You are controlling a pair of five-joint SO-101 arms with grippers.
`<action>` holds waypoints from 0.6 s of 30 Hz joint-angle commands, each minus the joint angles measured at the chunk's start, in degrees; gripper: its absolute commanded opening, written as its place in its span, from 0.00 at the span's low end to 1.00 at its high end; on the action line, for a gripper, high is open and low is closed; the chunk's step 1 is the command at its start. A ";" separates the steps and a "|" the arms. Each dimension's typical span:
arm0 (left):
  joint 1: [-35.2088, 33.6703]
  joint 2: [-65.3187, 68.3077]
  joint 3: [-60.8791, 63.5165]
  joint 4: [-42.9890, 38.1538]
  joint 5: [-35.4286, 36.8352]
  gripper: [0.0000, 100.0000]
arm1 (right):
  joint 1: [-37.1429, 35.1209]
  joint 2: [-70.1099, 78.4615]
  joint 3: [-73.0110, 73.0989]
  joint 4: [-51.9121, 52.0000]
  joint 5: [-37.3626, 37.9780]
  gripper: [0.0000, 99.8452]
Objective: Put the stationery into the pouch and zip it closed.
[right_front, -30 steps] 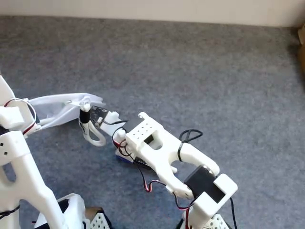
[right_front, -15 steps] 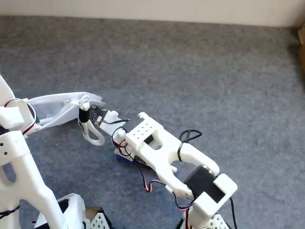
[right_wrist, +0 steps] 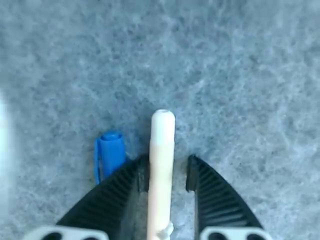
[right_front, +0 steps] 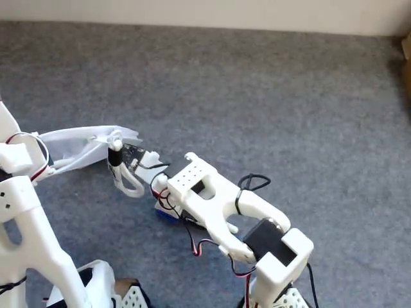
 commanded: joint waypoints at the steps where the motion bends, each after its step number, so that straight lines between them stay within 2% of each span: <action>1: -0.75 1.89 2.51 -0.97 0.62 0.01 | 0.22 0.31 -0.57 1.36 0.70 0.12; 3: -0.75 1.89 2.51 -0.97 0.62 0.01 | 0.04 0.22 -0.57 2.95 0.70 0.11; 7: -0.75 1.89 2.51 -0.97 0.62 0.01 | -0.04 0.13 -0.75 3.56 0.70 0.01; 11: -0.75 1.89 2.51 -0.97 0.62 0.01 | 0.31 0.13 -3.74 4.62 0.70 0.01; 18: -0.75 1.89 2.51 -0.97 0.53 0.01 | 1.80 0.13 -9.89 13.93 0.53 0.01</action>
